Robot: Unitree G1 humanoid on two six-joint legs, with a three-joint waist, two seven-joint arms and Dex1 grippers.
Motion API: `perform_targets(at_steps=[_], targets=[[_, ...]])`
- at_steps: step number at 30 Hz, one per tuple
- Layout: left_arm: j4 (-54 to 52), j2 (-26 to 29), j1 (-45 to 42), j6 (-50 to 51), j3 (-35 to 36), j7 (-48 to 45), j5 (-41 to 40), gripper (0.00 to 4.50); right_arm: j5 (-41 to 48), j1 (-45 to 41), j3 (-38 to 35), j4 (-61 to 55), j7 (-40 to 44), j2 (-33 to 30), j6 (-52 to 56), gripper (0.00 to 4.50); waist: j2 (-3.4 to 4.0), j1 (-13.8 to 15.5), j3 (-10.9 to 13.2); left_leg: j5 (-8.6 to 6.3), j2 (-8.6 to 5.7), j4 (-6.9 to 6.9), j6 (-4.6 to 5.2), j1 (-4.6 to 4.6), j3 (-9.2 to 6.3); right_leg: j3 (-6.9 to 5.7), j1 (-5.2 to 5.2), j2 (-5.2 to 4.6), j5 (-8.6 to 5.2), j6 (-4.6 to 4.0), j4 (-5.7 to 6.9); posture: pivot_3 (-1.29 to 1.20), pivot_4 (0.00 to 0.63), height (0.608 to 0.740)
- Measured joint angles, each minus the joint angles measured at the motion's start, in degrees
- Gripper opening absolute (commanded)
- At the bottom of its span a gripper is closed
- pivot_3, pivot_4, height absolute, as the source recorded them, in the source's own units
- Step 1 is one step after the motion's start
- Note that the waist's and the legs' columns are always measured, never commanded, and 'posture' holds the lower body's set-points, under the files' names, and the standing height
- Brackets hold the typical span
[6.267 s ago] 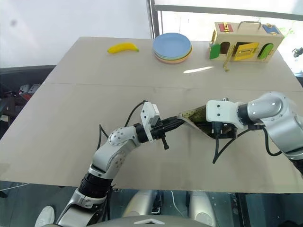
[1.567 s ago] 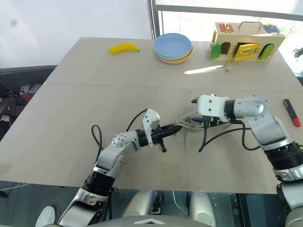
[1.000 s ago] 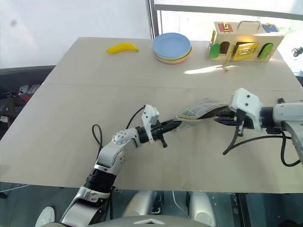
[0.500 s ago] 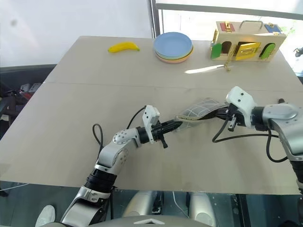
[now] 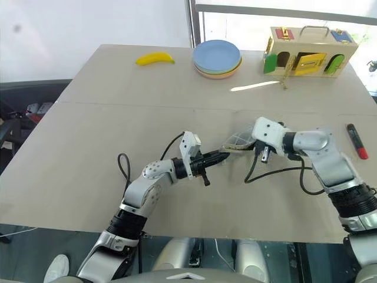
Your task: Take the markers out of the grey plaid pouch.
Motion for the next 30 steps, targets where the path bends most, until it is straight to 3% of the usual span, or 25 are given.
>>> perform_targets(at_steps=[5, 6, 12, 15, 21, 25, 30], targets=[[0.30, -0.35, -0.35, 0.04, 0.34, -0.02, -0.13, 0.00, -6.99, -2.53, 1.69, 4.94, 0.37, -1.73, -15.20, 4.32, 0.00, -0.25, 0.00, 0.02, 0.05, -0.01, -0.03, 0.09, 0.03, -0.02, 0.01, 0.12, 0.00, 0.02, 0.04, 0.00, 0.150, 0.740], [0.30, -0.61, -0.35, 0.38, 0.33, -0.02, -0.22, 0.00, -7.93, -3.10, 2.51, 5.08, 1.39, -2.52, -17.25, 4.42, 0.00, -0.24, 0.00, 0.03, 0.08, -0.01, -0.06, 0.10, 0.03, -0.02, 0.01, 0.13, 0.00, 0.02, 0.05, 0.00, 0.150, 0.740], [-0.11, -1.74, -0.34, 3.45, 1.32, 0.59, -2.33, 0.00, -9.18, -2.48, 3.42, 1.46, 7.85, -5.98, -17.15, 4.42, 0.00, -0.14, 0.00, 0.04, 0.12, 0.01, -0.07, 0.07, 0.01, 0.03, 0.02, 0.12, 0.00, 0.02, 0.05, 0.00, 0.150, 0.740], [-2.65, -3.25, -0.12, 8.44, 2.90, 1.81, -6.71, 0.00, -7.49, -1.14, 3.45, -8.47, 15.70, -11.68, -6.50, 4.42, 0.02, -0.04, 0.01, 0.03, 0.12, 0.05, -0.06, -0.06, -0.11, -0.02, -0.03, 0.05, 0.00, 0.02, 0.04, 0.00, 0.150, 0.740], [-8.98, -4.15, 0.09, 17.00, 4.63, 2.65, -14.83, 0.00, -0.75, -2.13, 2.80, -22.44, 25.29, -16.86, 11.09, 4.42, 0.01, -0.19, 0.02, 0.03, 0.16, 0.05, -0.06, -0.03, -0.19, -0.01, -0.02, 0.04, 0.00, 0.01, 0.04, 0.00, 0.150, 0.740], [-11.69, -3.82, 0.29, 23.46, 6.42, 3.11, -21.30, 0.00, -0.11, -7.85, 2.86, -22.89, 26.10, -15.98, 15.33, 4.42, 0.01, -0.31, 0.01, 0.03, 0.16, 0.05, -0.07, 0.03, -0.18, 0.00, 0.01, 0.03, 0.01, 0.00, 0.06, 0.00, 0.150, 0.740], [-10.56, -3.04, 1.51, 26.92, 6.43, 3.04, -23.33, 0.00, -5.73, -9.93, 7.31, -15.53, 24.04, -12.50, 13.13, 4.42, 0.00, 0.02, 0.02, 0.04, 0.09, 0.08, -0.09, -0.04, -0.18, -0.03, -0.02, 0.00, 0.01, 0.00, 0.06, 0.00, 0.150, 0.740]])
